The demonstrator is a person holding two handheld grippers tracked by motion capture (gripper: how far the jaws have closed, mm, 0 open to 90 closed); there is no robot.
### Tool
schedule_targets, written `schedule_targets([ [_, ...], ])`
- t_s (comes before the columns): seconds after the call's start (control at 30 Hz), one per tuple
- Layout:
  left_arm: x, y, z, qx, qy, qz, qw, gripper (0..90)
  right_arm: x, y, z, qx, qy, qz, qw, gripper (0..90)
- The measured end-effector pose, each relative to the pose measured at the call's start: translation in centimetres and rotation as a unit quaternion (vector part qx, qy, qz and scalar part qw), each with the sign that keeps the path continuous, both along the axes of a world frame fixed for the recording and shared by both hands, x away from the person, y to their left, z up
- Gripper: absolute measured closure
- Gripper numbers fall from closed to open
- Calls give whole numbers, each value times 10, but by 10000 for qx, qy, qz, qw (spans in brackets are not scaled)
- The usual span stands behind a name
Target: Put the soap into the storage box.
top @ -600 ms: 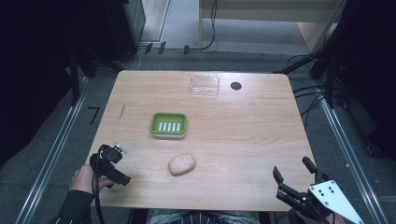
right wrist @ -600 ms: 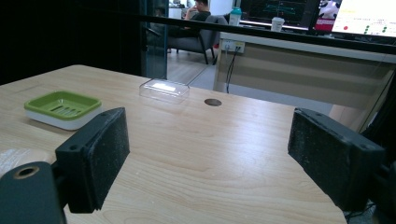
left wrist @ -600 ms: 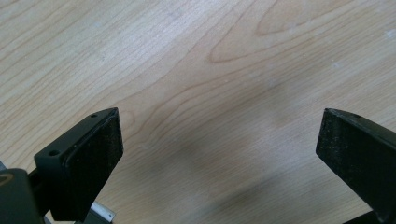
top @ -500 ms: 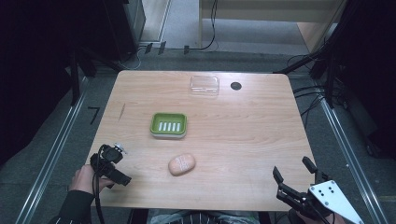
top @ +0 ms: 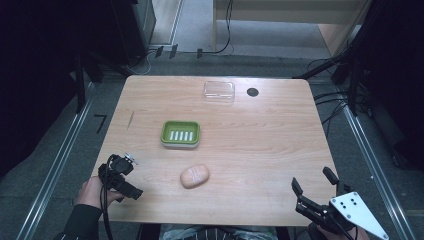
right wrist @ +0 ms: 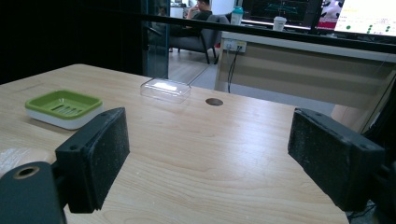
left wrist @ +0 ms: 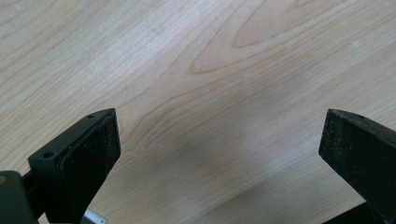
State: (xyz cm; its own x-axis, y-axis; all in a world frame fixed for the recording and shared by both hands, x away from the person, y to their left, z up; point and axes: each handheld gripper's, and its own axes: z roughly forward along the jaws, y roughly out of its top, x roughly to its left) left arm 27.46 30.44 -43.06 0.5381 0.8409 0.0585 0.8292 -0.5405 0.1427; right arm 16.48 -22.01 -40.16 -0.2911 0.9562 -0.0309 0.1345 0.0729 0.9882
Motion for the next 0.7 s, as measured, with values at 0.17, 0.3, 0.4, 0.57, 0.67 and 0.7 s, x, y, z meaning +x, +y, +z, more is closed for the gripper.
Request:
schedule_targets([
  [0.17, 0, -4, 1, -117, -22, -80, 9999, 0, 1, 0, 0, 20, 10, -8, 10000, 132],
  [0.3, -1, -10, 3, -167, -3, -166, 9997, 0, 1, 3, 1, -45, 1, 45, 10000, 132],
  [0.4, -3, -15, 5, -209, -47, -191, 9996, 0, 1, 2, 1, -2, 1, 29, 10000, 132],
  [0.57, -2, -25, 8, -243, -67, -301, 9992, 0, 3, 2, 0, 7, 7, 54, 10000, 132],
  [0.67, 0, -31, 10, -263, -54, -417, 9988, 0, 4, 2, 0, -6, 6, 69, 10000, 132],
  [0.7, 1, -33, 10, -272, -66, -435, 9987, 0, 4, 2, 0, 1, 11, 70, 10000, 132],
])
